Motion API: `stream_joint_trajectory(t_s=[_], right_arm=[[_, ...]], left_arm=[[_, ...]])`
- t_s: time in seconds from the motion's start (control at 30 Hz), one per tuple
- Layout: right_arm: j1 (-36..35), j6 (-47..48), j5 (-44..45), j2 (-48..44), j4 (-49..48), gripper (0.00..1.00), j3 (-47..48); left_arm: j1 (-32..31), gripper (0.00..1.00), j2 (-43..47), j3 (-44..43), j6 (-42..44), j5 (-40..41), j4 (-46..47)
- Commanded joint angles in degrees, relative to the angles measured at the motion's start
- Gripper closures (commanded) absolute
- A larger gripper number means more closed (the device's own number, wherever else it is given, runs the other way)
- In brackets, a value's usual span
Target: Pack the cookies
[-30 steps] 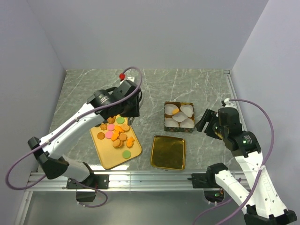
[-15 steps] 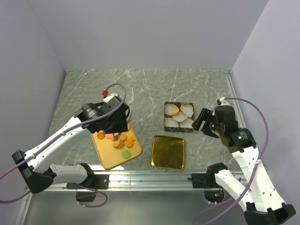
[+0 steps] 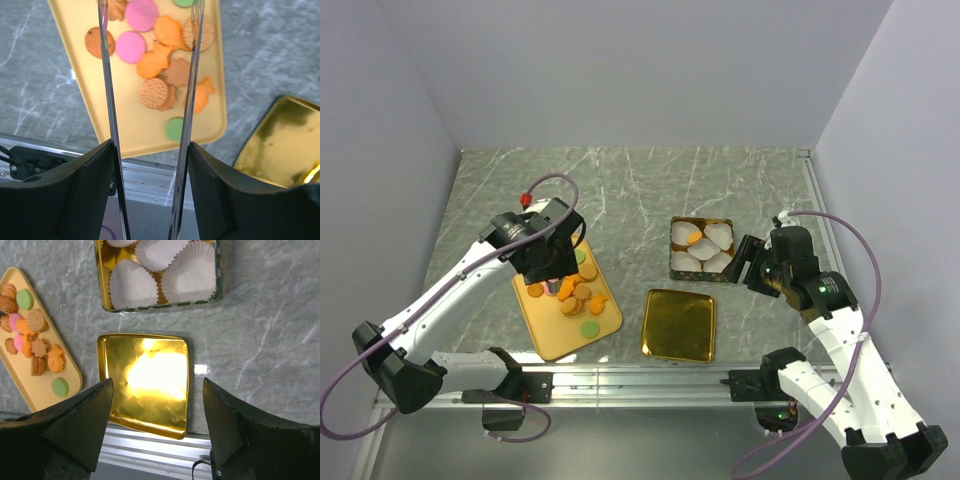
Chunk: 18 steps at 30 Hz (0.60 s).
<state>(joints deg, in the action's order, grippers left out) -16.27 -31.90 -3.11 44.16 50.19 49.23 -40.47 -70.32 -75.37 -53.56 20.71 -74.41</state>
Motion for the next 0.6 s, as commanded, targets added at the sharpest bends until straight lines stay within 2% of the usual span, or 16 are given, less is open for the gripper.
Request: stream_joint_trajectory(t_s=[0.0, 0.13, 0.37, 0.4, 0.43, 0.57], right_arm=[[-0.5, 1.4, -2.6, 0.0, -3.2, 0.22, -0.1], [-1.6, 2.5, -0.8, 0.6, -2.9, 0.24, 0.7], [-2.8, 5.2, -3.6, 2.5, -2.5, 0.23, 2.6], [-2.9, 5.2, -4.0, 2.8, -2.4, 0.04, 3.1], [-2.8, 5.3, -4.4, 3.1, -2.4, 0.0, 3.4], [-2.8, 6.0, -5.6, 6.3, -1.6, 0.03, 4.5]], left_arm=[[2.9, 0.36, 0.9, 1.5, 3.1, -0.2, 2.2], [5.6, 0.37, -0.2, 2.2, 5.6, -0.5, 4.8], [7.8, 0.38, -3.3, 2.4, 8.9, -1.4, 7.7], [7.9, 0.38, -3.9, 2.4, 9.0, -1.5, 8.1], [8.0, 0.38, -4.3, 2.5, 9.2, -1.5, 8.3], [8.6, 0.39, -5.1, 3.9, 9.6, -2.1, 9.4]])
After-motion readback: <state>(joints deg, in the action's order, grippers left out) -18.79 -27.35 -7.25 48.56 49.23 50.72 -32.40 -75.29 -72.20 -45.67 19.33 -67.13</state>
